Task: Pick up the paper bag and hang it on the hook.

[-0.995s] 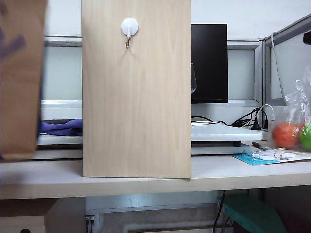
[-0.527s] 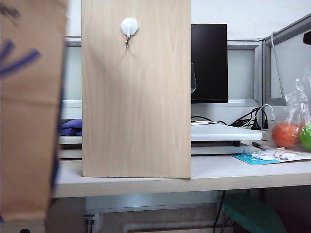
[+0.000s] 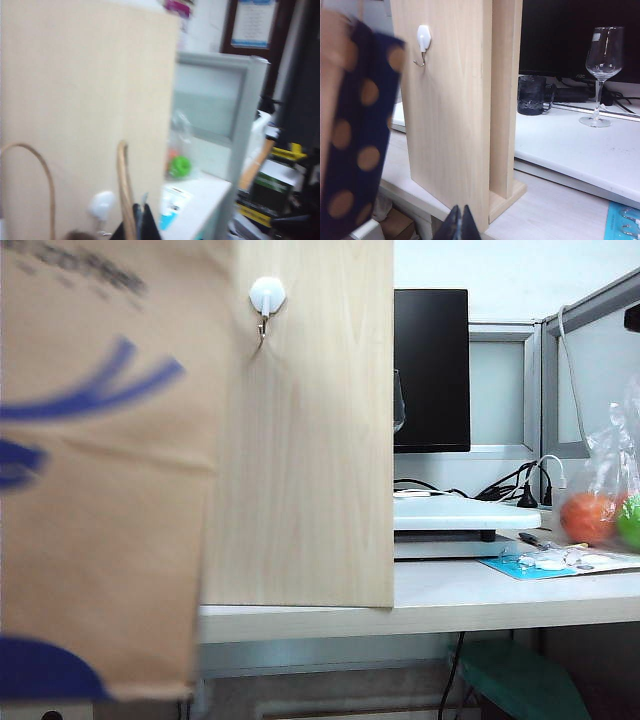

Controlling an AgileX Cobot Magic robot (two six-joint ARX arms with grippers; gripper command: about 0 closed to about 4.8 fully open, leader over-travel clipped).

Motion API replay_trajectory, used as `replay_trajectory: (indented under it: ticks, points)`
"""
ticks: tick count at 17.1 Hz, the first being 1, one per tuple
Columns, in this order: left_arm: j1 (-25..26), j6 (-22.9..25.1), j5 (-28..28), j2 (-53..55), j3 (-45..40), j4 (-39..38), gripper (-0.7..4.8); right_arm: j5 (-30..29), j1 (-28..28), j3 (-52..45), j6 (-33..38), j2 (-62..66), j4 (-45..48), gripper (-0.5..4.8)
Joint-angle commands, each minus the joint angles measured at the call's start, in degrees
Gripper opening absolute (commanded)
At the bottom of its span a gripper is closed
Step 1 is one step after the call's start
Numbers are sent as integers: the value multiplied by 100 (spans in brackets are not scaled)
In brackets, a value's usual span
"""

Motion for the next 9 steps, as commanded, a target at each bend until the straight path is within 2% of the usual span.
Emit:
replay_trajectory:
  ticks: [1,2,3,4,9]
  points:
    - [-1102,595,-1082,468,20,142,-6,-13,-2,-39,-13,0,66,0]
    - [-1303,800,-1259,656,20,164,-6,-13,0,-39,-13,0,66,0]
    - [-1399,881,-1193,868,20,289,-6,-13,0,-39,-13,0,66,0]
    - [-1443,844,-1003,1040,20,428,-6,-13,0,-39,-13,0,66,0]
    - [-1506,793,-938,1060,20,632,-6,-13,-2,-39,-13,0,63,0]
